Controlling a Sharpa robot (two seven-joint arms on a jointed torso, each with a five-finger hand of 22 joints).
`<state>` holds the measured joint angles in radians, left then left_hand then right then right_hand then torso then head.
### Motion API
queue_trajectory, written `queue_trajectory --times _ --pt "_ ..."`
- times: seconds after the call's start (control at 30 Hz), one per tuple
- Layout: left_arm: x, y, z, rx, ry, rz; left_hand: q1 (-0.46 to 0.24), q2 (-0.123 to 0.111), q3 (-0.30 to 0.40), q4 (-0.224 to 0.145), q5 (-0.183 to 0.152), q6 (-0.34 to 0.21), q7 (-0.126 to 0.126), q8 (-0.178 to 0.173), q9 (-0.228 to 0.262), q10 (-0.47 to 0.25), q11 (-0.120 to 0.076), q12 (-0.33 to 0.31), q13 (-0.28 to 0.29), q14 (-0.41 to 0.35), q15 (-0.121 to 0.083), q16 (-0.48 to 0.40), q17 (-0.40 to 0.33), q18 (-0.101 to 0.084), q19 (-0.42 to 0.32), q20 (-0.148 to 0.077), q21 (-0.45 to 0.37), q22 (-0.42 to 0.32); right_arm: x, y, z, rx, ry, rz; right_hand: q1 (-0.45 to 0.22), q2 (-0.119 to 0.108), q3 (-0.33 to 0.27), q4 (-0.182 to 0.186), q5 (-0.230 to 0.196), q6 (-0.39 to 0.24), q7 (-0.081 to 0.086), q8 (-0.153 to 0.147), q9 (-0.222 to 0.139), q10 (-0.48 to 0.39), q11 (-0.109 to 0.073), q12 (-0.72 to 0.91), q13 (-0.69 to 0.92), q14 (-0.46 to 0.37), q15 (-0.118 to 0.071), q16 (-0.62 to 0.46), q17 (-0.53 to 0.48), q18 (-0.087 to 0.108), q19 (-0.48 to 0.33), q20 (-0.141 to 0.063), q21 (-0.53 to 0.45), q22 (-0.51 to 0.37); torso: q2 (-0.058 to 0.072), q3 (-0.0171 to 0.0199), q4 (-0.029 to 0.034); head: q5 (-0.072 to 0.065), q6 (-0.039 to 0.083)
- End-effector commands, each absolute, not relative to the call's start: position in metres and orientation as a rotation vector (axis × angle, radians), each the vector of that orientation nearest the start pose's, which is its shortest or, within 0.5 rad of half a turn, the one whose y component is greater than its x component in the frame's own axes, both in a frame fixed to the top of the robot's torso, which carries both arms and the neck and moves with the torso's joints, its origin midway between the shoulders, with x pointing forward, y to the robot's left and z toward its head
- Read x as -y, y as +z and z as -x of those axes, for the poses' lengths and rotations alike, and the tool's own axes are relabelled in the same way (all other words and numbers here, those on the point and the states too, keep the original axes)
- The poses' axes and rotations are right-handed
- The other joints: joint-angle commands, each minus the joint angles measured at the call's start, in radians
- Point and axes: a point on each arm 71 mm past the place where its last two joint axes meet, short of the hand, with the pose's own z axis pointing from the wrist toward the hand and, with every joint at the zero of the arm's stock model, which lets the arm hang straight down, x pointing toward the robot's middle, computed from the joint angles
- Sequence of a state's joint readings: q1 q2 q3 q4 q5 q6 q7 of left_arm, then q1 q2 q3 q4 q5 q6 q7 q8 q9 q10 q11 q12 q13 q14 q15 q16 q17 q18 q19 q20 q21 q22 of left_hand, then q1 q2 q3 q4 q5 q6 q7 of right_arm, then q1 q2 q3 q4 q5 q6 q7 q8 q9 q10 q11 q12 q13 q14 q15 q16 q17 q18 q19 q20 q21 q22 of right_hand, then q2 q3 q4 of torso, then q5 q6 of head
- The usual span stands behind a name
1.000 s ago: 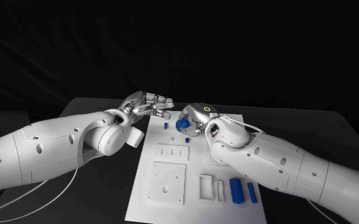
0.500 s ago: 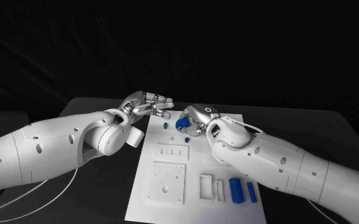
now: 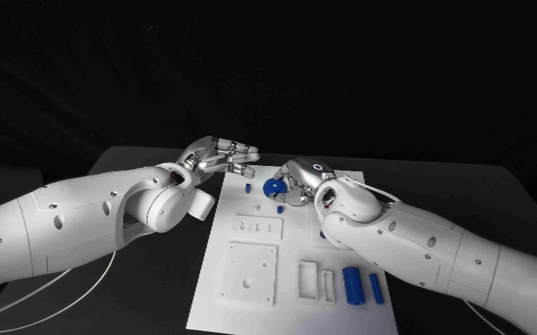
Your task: Assemble the parts on the task board
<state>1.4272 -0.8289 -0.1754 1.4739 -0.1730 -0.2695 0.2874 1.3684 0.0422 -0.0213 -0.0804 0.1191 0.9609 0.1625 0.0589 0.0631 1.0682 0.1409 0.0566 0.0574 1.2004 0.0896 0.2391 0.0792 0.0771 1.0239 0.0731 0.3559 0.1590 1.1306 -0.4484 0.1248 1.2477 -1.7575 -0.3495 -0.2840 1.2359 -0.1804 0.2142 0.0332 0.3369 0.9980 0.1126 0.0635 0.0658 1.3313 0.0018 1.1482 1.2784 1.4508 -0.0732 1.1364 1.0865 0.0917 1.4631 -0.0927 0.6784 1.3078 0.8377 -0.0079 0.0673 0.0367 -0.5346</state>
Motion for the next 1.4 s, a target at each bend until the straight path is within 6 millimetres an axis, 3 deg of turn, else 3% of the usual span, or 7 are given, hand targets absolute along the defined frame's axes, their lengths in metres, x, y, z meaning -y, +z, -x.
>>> queue_trajectory --times 0.03,0.3,0.6,0.73,0.9,1.27,1.4 --pt "-0.213 -0.119 -0.517 -1.531 -1.43 0.793 0.0 0.002 0.002 -0.005 0.005 -0.006 0.0 0.003 0.001 -0.009 -0.001 0.004 0.002 -0.006 0.0 -0.004 -0.002 -0.002 -0.006 -0.001 0.001 -0.001 0.087 -0.173 -0.529 -1.478 0.549 0.172 0.007 -0.004 0.0 0.004 -0.002 0.007 -0.003 0.0 0.001 -0.002 0.001 -0.004 0.0 -0.002 0.006 -0.005 -0.002 0.012 0.056 0.006 0.006 0.076 0.0 -0.0001 0.0012 0.0 0.002" --pt "-0.215 -0.119 -0.518 -1.526 -1.424 0.795 0.0 0.003 0.003 -0.007 0.007 -0.007 0.001 0.003 0.001 -0.01 0.0 0.004 0.002 -0.006 0.0 -0.004 -0.002 -0.002 -0.006 -0.001 0.002 -0.001 0.101 -0.163 -0.527 -1.393 0.638 0.085 0.008 -0.018 -0.021 0.004 0.017 0.008 -0.004 0.0 0.002 -0.012 0.001 -0.022 -0.014 -0.005 0.006 -0.022 -0.017 0.017 0.054 0.007 -0.014 0.07 -0.002 0.0 -0.0015 -0.001 0.007" --pt "-0.223 -0.119 -0.522 -1.507 -1.405 0.802 0.0 0.003 0.003 -0.007 0.007 -0.007 0.001 0.003 0.001 -0.01 0.0 0.004 0.002 -0.006 0.0 -0.004 -0.002 -0.002 -0.006 -0.001 0.002 -0.001 0.131 -0.143 -0.533 -1.388 0.856 -0.112 0.021 0.034 -0.124 -0.021 0.11 0.027 -0.006 0.0 0.003 -0.044 -0.002 -0.075 -0.063 -0.011 0.003 -0.083 -0.055 0.015 0.048 0.004 -0.112 0.045 -0.008 0.0048 -0.0145 -0.001 0.019" --pt "-0.227 -0.119 -0.524 -1.5 -1.393 0.806 0.002 0.002 0.004 -0.009 0.007 -0.007 0.0 0.003 0.001 -0.009 -0.001 0.004 0.002 -0.006 0.0 -0.004 -0.002 -0.001 -0.007 -0.001 0.003 -0.001 0.154 -0.137 -0.536 -1.446 0.99 -0.223 0.007 0.091 -0.151 -0.083 0.147 0.017 -0.002 0.0 0.002 -0.088 -0.001 -0.142 -0.124 -0.028 0.004 -0.182 -0.12 0.014 0.039 0.004 -0.281 -0.023 -0.014 0.0106 -0.0242 0.003 0.022" --pt "-0.232 -0.12 -0.527 -1.492 -1.381 0.811 0.002 0.002 0.004 -0.009 0.007 -0.007 0.0 0.003 0.001 -0.009 -0.001 0.004 0.002 -0.006 0.0 -0.004 -0.002 -0.001 -0.007 -0.001 0.003 -0.001 0.179 -0.135 -0.538 -1.499 1.081 -0.367 -0.012 0.124 -0.175 -0.137 0.167 0.014 -0.001 0.0 0.002 -0.089 -0.001 -0.127 -0.13 -0.019 0.003 -0.174 -0.091 0.018 0.045 0.004 -0.274 -0.017 -0.023 0.0193 -0.0363 0.009 0.025" --pt "-0.239 -0.125 -0.532 -1.492 -1.36 0.823 0.002 0.002 0.004 -0.009 0.007 -0.007 0.0 0.003 0.001 -0.009 -0.001 0.004 0.002 -0.006 0.0 -0.004 -0.002 -0.001 -0.007 -0.001 0.003 -0.001 0.226 -0.135 -0.54 -1.622 1.162 -0.672 -0.034 0.144 -0.178 -0.134 0.183 0.015 -0.003 -0.001 0.002 -0.08 -0.003 -0.112 -0.123 -0.009 0.0 -0.172 -0.08 0.02 0.05 0.001 -0.267 -0.02 -0.047 0.0424 -0.0701 0.0 0.016" --pt "-0.239 -0.128 -0.532 -1.499 -1.359 0.827 0.002 0.002 0.004 -0.009 0.007 -0.007 0.0 0.003 0.001 -0.009 -0.001 0.004 0.002 -0.006 0.0 -0.004 -0.002 -0.001 -0.007 -0.001 0.003 -0.001 0.236 -0.138 -0.54 -1.672 1.106 -0.677 -0.036 0.145 -0.146 -0.141 0.18 0.02 -0.003 -0.001 0.002 -0.068 -0.003 -0.088 -0.104 -0.003 0.0 -0.145 -0.054 0.024 0.052 0.001 -0.219 -0.022 -0.051 0.0483 -0.0749 0.001 0.011"
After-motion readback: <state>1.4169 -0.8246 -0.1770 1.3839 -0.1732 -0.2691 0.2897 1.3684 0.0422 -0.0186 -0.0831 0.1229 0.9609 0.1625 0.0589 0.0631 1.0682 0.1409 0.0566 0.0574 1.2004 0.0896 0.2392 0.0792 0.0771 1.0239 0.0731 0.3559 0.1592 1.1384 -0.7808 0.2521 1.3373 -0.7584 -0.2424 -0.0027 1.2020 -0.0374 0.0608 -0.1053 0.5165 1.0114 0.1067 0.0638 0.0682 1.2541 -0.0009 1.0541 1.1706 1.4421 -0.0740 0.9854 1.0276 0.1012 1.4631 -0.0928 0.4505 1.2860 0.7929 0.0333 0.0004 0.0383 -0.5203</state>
